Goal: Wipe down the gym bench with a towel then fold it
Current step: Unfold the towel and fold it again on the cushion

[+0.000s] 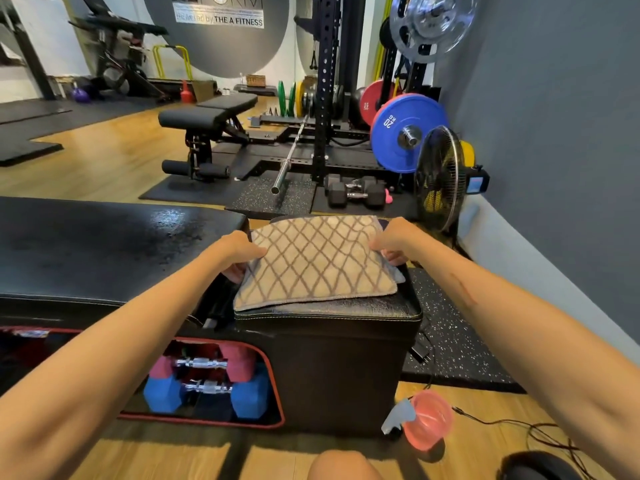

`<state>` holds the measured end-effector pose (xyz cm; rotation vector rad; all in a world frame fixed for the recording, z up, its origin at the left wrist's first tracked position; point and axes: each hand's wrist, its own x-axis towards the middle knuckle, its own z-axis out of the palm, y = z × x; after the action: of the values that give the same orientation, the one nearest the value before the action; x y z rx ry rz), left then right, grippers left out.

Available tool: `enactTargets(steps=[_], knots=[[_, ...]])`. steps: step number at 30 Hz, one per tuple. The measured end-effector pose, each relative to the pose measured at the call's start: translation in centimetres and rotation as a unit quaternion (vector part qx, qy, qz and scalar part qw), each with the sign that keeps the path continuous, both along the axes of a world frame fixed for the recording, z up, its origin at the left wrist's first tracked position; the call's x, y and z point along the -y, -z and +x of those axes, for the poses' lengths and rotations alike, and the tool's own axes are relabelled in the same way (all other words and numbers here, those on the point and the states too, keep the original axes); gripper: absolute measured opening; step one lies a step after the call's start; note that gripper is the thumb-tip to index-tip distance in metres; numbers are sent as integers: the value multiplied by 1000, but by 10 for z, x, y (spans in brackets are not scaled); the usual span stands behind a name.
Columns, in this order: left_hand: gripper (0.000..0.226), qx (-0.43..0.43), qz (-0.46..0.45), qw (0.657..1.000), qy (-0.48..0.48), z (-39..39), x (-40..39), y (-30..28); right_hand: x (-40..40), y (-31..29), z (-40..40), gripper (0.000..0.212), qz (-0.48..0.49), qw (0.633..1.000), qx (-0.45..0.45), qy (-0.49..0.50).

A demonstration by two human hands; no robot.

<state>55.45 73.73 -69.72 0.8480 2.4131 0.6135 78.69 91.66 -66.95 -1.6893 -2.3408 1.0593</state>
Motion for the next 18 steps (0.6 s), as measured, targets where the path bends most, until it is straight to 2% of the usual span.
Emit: enactTargets(steps=[3,9,13,18], knots=[[32,23,0,1000,-12,1,8,-5,3,-4,3,28,-19,999,34,-12],[20,78,117,989,-55,2,12,-6,5,-2,0,24,20,995,98,-28],[32,69,126,988,-50,10,14,-2,10,-4,-2,57,2,990,141,-21],[40,115,100,988,-32,14,17,2,13,-6,2,61,-19,990,135,-25]])
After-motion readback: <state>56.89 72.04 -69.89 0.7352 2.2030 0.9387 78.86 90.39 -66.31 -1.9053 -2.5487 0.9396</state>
